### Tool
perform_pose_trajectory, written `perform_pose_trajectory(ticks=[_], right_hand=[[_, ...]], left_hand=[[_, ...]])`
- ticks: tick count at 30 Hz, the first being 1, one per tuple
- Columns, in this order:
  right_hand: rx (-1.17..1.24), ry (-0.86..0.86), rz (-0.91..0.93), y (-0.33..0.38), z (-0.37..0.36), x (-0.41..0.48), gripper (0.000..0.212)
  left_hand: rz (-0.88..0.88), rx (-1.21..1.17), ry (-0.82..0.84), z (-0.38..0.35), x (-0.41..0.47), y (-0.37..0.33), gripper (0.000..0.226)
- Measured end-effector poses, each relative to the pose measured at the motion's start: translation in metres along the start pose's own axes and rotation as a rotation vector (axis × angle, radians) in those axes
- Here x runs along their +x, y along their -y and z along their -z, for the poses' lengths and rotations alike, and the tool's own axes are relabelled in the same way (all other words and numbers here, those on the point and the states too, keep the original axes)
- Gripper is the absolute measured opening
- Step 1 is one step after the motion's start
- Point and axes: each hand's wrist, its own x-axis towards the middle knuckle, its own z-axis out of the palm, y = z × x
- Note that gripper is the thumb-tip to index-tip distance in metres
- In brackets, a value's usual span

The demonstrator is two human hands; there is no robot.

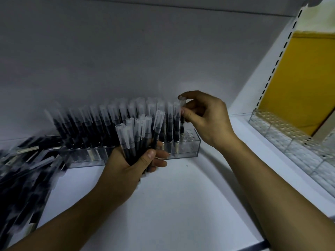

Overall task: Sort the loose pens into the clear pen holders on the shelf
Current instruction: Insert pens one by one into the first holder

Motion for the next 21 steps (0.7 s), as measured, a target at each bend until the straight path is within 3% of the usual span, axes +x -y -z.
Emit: perform_pose_trajectory(ticks=[5,7,11,16,21], right_hand=[[-0.057,0.004,-0.026,0.001,0.001,-0.001,0.031],[-0.089,-0.07,-0.012,0.007,0.001,-0.003,0.039],[0.037,-0.234,0.163,0.028,-0.003,-0.014,0.02],[0.25,0.066,0.136,0.037,-0.017,-0.027,0.022],[0.355,0.13,0.063,0.037,-0.017,-0.027,0.012]], left_hand=[[-0.008,-0.019,0.015,0.0,-0.001,0.0,0.021],[-0.007,-0.013,0.004,0.0,0.0,0.001,0.02],[-0.021,-0.015,-0.004,0.0,0.0,0.001,0.018],[-0.053,-0.016,-0.025,-0.003,-0.001,-0.001,0.016],[-0.054,-0.024,-0.01,-0.003,0.0,-0.001,0.014]])
